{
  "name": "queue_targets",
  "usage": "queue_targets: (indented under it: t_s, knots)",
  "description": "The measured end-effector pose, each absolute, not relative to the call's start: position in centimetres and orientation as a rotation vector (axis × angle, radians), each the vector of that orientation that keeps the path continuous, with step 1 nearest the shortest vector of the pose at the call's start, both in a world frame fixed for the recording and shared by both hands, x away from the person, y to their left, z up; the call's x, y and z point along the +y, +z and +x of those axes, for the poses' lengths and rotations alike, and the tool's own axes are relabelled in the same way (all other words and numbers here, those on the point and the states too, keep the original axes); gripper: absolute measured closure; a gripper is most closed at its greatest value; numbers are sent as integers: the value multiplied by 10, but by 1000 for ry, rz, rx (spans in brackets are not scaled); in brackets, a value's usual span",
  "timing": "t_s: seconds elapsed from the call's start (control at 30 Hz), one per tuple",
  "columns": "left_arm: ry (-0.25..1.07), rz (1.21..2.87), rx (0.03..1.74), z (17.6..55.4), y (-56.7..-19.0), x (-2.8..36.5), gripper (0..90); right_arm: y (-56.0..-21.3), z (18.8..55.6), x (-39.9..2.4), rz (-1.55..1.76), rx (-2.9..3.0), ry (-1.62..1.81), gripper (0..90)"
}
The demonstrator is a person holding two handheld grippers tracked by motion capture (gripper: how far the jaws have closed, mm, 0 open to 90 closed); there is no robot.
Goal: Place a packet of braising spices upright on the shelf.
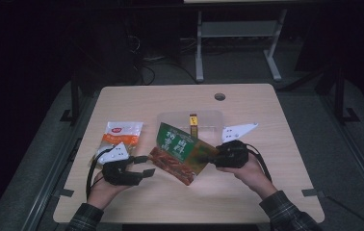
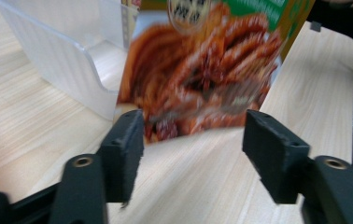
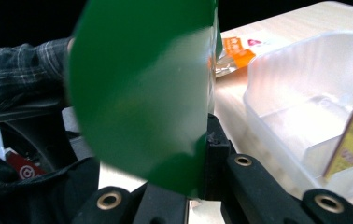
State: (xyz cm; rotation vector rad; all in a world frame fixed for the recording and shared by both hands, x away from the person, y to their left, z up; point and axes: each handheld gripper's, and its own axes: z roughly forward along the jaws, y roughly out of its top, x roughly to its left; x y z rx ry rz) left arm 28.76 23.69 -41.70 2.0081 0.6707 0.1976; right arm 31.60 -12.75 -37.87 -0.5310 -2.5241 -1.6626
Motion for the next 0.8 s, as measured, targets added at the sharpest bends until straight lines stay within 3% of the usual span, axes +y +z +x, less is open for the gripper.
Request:
queue_targets:
  t_s: [0.2, 0.8]
  knots:
    - [209, 2016, 679, 290, -421, 237, 275, -361, 321, -134, -564, -2509, -1712, 900]
    - [159, 2074, 680, 292, -433, 223, 222, -323, 347, -142, -704, -2519, -1868, 900]
